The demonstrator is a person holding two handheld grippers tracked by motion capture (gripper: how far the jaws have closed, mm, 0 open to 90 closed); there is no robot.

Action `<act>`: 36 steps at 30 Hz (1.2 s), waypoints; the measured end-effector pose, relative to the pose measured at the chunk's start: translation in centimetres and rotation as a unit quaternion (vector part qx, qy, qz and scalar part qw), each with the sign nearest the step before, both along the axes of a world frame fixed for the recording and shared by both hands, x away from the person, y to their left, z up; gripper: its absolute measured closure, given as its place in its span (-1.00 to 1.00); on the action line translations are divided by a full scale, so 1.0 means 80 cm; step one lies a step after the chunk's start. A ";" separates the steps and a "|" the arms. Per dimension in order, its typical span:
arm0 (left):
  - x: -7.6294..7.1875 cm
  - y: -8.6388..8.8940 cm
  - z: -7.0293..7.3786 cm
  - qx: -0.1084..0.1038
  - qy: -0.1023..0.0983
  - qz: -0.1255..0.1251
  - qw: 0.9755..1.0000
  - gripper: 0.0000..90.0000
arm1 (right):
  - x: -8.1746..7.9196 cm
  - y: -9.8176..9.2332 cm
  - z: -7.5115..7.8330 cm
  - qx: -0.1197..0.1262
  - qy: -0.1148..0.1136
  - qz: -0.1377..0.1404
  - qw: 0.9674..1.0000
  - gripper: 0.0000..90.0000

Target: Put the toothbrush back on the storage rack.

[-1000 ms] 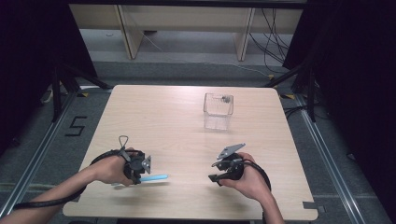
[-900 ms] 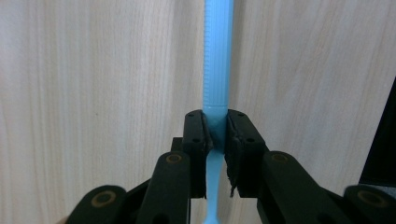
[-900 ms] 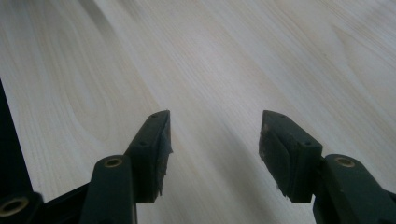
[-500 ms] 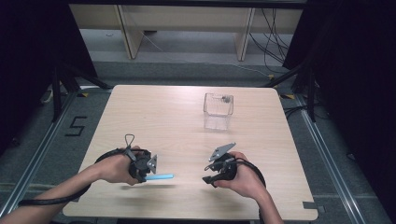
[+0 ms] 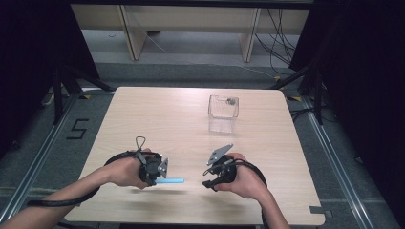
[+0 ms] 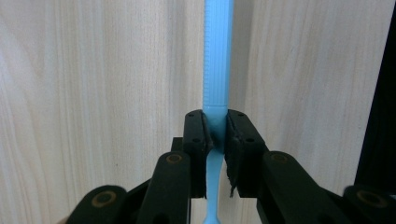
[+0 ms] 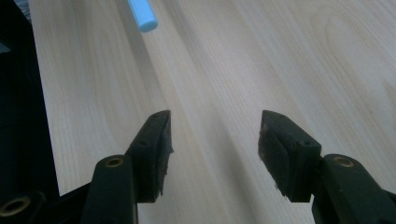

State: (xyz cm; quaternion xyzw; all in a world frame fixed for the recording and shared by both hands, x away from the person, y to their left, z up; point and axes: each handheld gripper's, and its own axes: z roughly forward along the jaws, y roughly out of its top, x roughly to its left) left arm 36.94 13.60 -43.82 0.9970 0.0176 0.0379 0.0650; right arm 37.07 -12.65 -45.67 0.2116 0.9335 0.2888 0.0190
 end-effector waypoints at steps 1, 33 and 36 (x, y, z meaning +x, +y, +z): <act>0.000 -0.001 0.001 0.001 -0.001 -0.003 1.000 0.74 | 0.000 0.002 0.001 -0.001 0.002 0.001 1.000 0.00; -0.004 -0.035 0.017 -0.011 -0.011 -0.042 0.999 0.74 | 0.006 0.043 0.008 0.015 0.001 0.081 0.997 0.05; -0.005 -0.038 0.016 -0.008 -0.009 -0.046 0.999 0.74 | 0.006 0.048 0.009 0.021 0.000 0.093 0.995 0.07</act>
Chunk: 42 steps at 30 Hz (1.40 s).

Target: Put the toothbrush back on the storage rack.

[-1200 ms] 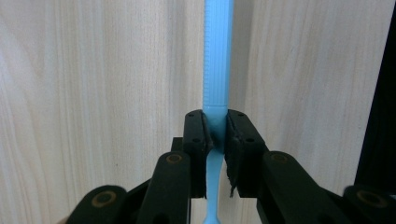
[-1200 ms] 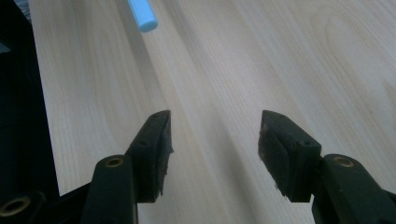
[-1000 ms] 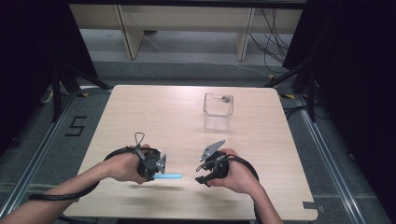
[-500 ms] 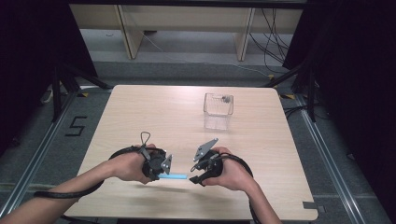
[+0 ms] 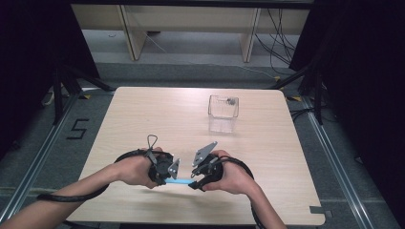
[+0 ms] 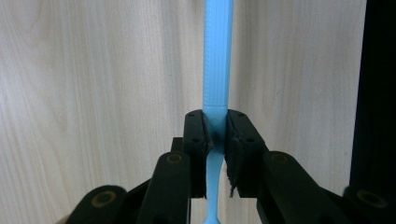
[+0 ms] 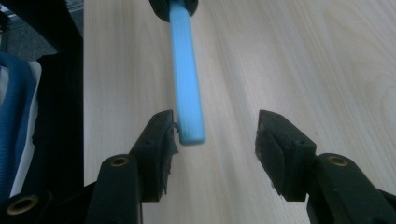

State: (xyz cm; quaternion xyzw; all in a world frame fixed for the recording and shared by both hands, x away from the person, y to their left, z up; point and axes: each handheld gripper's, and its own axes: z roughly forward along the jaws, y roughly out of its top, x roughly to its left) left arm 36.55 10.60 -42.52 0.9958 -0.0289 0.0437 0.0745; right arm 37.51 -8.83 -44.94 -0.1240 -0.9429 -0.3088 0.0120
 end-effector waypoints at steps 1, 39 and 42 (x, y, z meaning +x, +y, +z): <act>0.000 -0.001 0.000 -0.002 0.001 0.000 1.000 0.74 | -0.001 0.002 0.001 -0.002 0.005 -0.003 1.000 0.08; 0.000 -0.004 0.005 -0.032 0.004 -0.003 0.999 0.62 | -0.009 0.021 -0.009 -0.007 0.002 0.053 0.999 0.75; 0.001 0.003 0.005 -0.053 -0.006 0.004 0.999 0.46 | -0.008 0.015 -0.010 -0.006 -0.007 0.044 0.999 0.75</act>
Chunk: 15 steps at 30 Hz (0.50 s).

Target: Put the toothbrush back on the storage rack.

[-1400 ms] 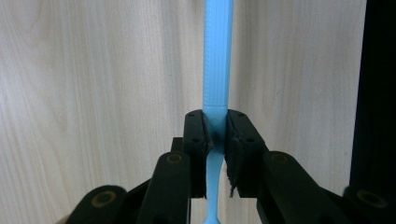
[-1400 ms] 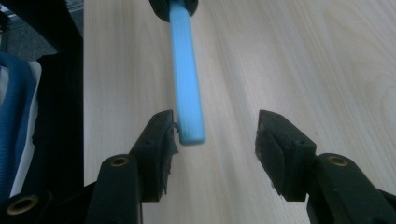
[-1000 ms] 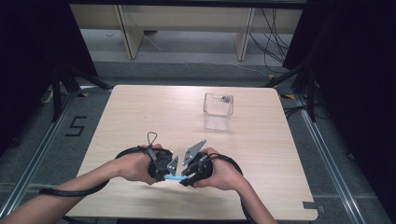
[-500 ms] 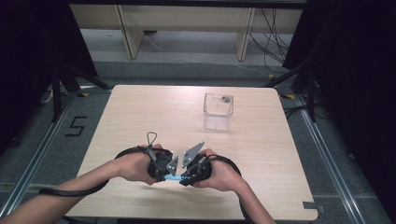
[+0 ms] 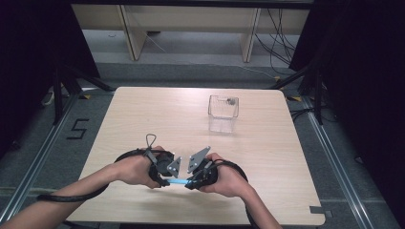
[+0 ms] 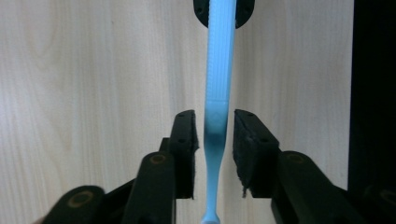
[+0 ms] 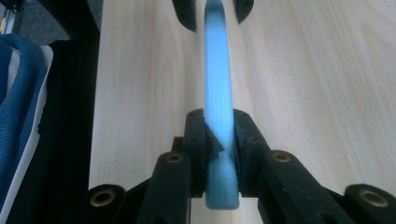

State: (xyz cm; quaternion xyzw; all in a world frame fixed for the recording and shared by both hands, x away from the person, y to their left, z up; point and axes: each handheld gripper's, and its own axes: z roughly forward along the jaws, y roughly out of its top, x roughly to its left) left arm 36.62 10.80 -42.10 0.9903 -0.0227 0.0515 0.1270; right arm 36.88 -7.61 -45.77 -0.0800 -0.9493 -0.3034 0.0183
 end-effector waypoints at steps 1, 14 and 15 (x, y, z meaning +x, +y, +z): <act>0.000 0.003 0.001 -0.014 -0.004 0.009 1.000 0.42 | 0.000 -0.003 0.000 -0.004 0.001 -0.008 1.000 0.75; -0.013 0.054 0.014 -0.239 -0.054 0.098 0.964 0.25 | 0.007 -0.050 -0.009 0.049 -0.038 -0.101 0.993 0.75; -0.015 0.056 0.010 -0.257 -0.051 0.111 0.959 0.23 | 0.006 -0.052 -0.010 0.056 -0.032 -0.110 0.992 0.75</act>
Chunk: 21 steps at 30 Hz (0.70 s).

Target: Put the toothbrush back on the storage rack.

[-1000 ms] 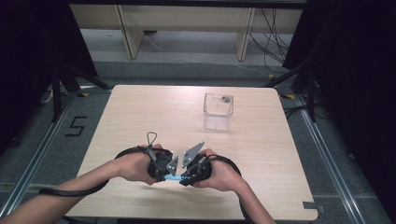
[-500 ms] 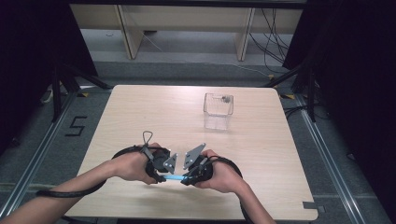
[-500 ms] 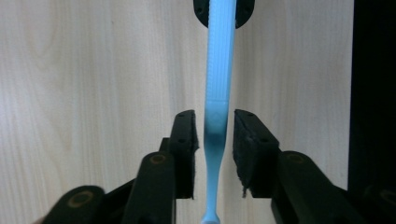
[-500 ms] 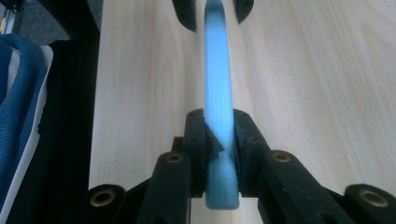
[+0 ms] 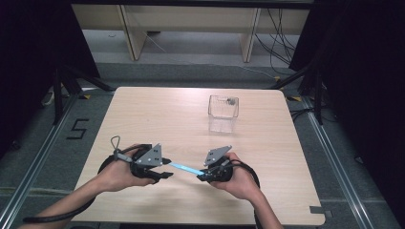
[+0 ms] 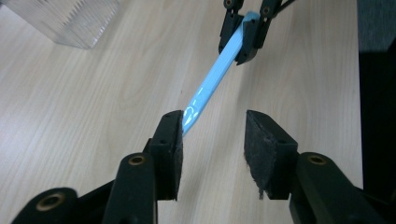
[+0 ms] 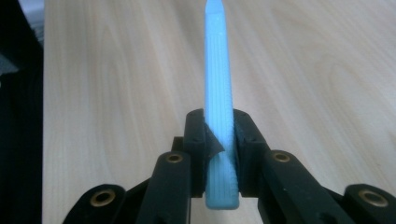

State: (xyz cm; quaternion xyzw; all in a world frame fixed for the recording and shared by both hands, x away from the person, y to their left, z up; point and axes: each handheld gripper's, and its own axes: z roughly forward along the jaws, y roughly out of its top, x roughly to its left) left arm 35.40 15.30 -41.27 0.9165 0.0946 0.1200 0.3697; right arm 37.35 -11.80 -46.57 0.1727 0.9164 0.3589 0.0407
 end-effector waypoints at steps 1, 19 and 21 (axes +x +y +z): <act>-0.001 0.002 -0.002 -0.008 0.001 0.004 1.000 0.20 | 0.001 -0.003 0.000 0.006 -0.009 -0.001 1.000 0.75; -0.002 0.044 -0.053 -0.219 0.065 0.140 0.964 -0.13 | -0.007 -0.029 -0.004 0.148 -0.090 -0.135 0.976 0.75; 0.000 0.046 -0.055 -0.229 0.069 0.153 0.959 -0.16 | -0.007 -0.030 -0.002 0.157 -0.093 -0.139 0.973 0.75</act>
